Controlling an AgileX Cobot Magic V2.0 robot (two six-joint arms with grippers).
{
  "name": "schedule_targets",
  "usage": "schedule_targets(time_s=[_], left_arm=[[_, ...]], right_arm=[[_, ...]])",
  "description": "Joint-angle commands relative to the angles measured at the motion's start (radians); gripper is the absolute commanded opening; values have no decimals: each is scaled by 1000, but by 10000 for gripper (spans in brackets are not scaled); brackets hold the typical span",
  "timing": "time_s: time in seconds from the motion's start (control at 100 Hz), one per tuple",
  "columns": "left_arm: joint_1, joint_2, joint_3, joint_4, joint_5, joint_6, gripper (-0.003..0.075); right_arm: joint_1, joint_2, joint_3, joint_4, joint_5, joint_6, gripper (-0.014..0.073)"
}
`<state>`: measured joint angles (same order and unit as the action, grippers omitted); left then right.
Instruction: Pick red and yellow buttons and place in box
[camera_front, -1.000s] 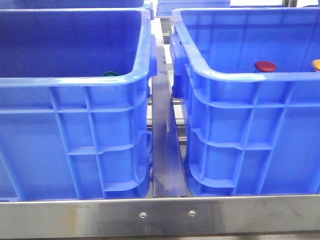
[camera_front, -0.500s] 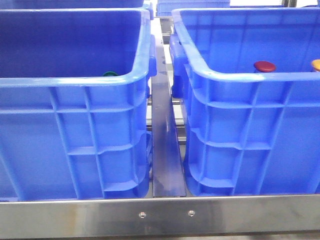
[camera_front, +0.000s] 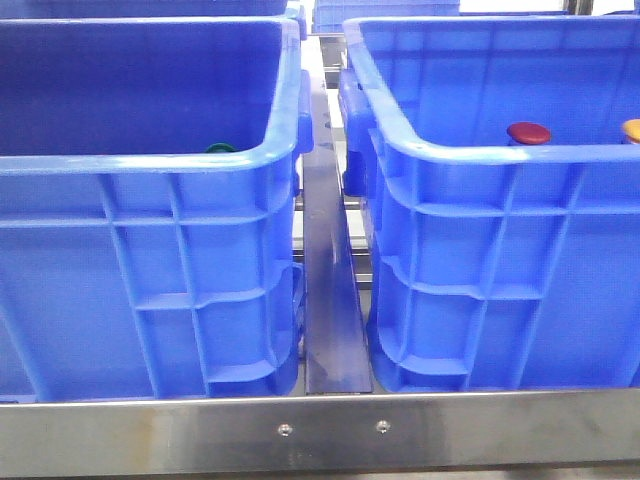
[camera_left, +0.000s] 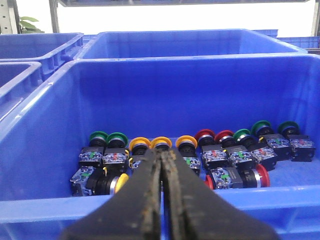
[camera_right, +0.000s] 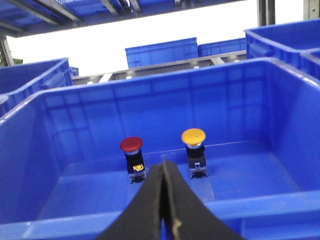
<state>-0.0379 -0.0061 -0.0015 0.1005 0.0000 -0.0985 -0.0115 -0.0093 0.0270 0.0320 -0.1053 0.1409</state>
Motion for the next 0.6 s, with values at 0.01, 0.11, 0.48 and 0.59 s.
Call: schedule_targets(time_s=[0.01, 0.11, 0.48, 0.59], left_arm=[[-8, -30, 20, -1, -79, -5, -20], [-8, -30, 20, -1, -79, -5, -20], [-8, -30, 20, -1, -79, -5, -20], [-8, -30, 20, -1, -79, -5, -20]], right_arm=[[1, -21, 5, -14, -96, 4, -69], [1, -21, 5, -14, -94, 4, -69], [1, -21, 5, -14, -87, 4, -69], [1, -21, 5, -14, -87, 4, -69]])
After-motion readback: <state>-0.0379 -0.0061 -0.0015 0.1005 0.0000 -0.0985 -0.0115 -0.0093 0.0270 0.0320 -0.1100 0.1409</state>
